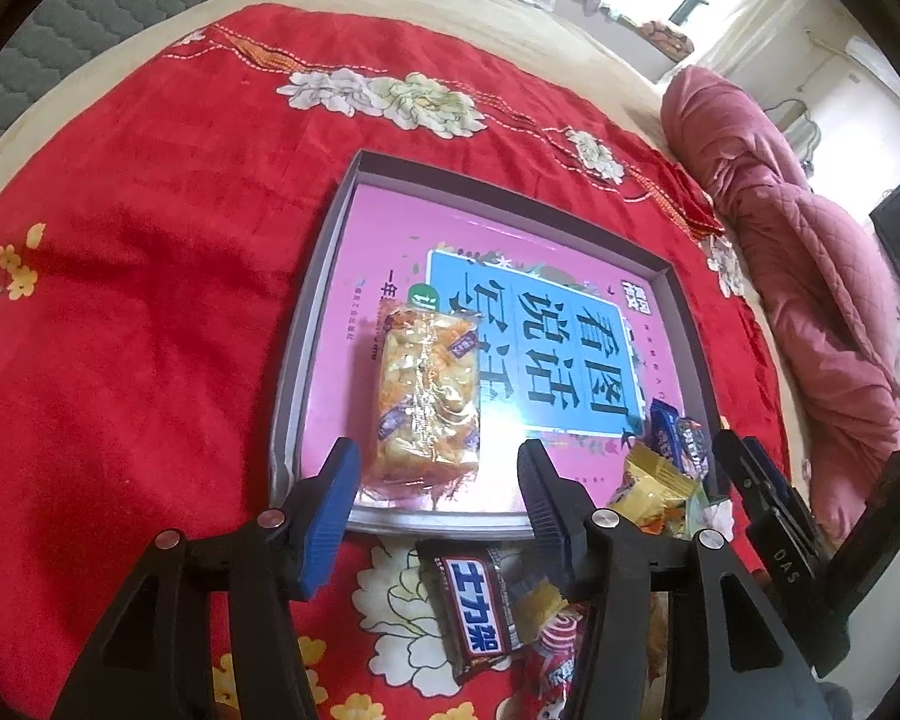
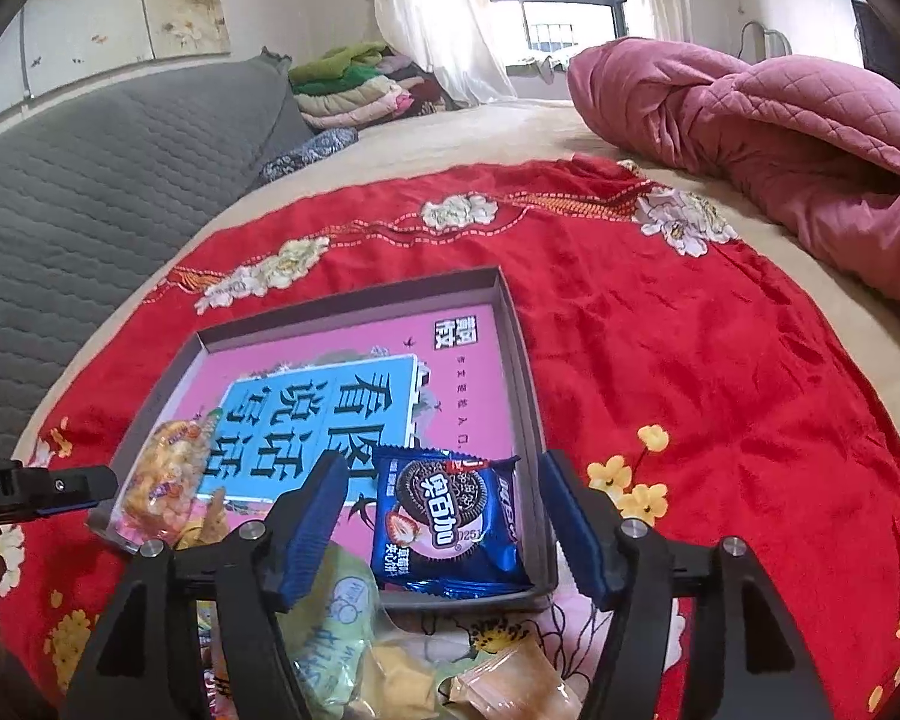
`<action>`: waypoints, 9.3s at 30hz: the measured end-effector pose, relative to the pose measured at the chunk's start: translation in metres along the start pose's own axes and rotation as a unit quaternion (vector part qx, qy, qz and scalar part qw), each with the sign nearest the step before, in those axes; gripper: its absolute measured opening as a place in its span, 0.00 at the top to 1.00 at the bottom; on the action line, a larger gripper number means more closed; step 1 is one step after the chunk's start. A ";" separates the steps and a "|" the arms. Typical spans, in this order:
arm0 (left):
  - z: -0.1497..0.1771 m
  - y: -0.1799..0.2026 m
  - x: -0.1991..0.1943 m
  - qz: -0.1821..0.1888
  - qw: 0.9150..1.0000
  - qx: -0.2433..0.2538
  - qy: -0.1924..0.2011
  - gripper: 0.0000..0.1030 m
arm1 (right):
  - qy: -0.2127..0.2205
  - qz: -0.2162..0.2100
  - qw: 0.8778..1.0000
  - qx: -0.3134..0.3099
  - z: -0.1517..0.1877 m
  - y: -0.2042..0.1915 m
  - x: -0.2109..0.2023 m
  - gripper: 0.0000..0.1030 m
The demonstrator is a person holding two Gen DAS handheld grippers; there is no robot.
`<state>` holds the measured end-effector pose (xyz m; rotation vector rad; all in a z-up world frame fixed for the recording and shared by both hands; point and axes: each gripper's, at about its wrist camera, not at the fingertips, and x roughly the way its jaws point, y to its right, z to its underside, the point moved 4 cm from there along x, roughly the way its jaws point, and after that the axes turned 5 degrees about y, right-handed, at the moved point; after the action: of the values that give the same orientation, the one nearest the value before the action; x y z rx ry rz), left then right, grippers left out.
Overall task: Organize snacks
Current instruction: 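Lower the puff bag into the tray and open left tool while right tool releases the cookie packet, then withdraw both open tools from the tray back toward the snack pile, then grasp the red cartoon snack stick with left tool while right tool grasps the round cracker packet, then lift both held snacks and carry them over the pink tray box, then lower the snack stick into the tray and open left tool while right tool releases the cracker packet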
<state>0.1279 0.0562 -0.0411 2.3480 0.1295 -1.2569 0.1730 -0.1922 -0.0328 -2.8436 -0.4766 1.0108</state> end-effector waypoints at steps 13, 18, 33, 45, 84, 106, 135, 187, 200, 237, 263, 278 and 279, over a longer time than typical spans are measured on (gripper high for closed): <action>0.012 0.011 -0.018 0.012 1.000 0.019 0.000 0.40 | 0.028 -0.003 1.000 0.009 -0.009 0.009 -0.031 0.26; 0.022 0.015 -0.021 0.011 0.999 0.031 -0.006 0.40 | 0.037 0.003 0.999 0.017 -0.011 0.017 -0.044 0.25; 0.045 0.017 -0.029 0.008 0.998 0.051 -0.020 0.40 | 0.025 -0.004 1.000 0.005 0.004 0.008 -0.072 0.25; 0.067 0.020 -0.035 0.007 0.997 0.066 -0.037 0.40 | 0.000 -0.001 1.000 -0.012 0.024 -0.001 -0.082 0.25; 0.117 0.036 -0.026 0.034 0.987 0.097 -0.126 0.40 | -0.118 -0.039 0.990 -0.066 0.075 -0.021 -0.070 0.25; 0.128 0.032 -0.006 0.044 0.984 0.089 -0.144 0.40 | -0.161 -0.029 0.978 -0.125 0.096 -0.031 -0.046 0.32; 0.132 0.052 0.017 0.056 0.979 0.125 -0.149 0.81 | -0.153 -0.076 0.970 -0.175 0.100 -0.048 -0.041 0.61; 0.083 0.043 -0.059 0.084 0.990 0.103 -0.049 0.83 | -0.017 -0.101 0.992 -0.078 0.041 -0.036 -0.084 0.61; 0.066 0.033 -0.056 0.068 0.993 0.089 -0.030 0.83 | -0.013 -0.086 0.994 -0.069 0.037 -0.032 -0.074 0.61; 0.005 0.051 -0.001 0.036 0.997 0.071 -0.009 0.83 | 0.018 -0.038 0.998 -0.038 -0.011 -0.009 -0.015 0.61; 0.004 0.055 0.047 0.022 0.997 0.060 -0.043 0.83 | -0.020 -0.030 0.999 -0.025 0.003 -0.002 0.020 0.59; 0.005 0.053 0.053 0.017 0.997 0.055 -0.049 0.83 | -0.023 -0.026 0.999 -0.006 0.004 0.006 0.021 0.53; 0.005 0.053 0.053 0.018 0.997 0.055 -0.050 0.83 | -0.023 -0.027 0.999 -0.003 0.004 0.007 0.021 0.53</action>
<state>0.1702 -0.0003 -0.0672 2.3621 -0.0153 -1.3922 0.1876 -0.1922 -0.0496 -2.8016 -0.5584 1.0691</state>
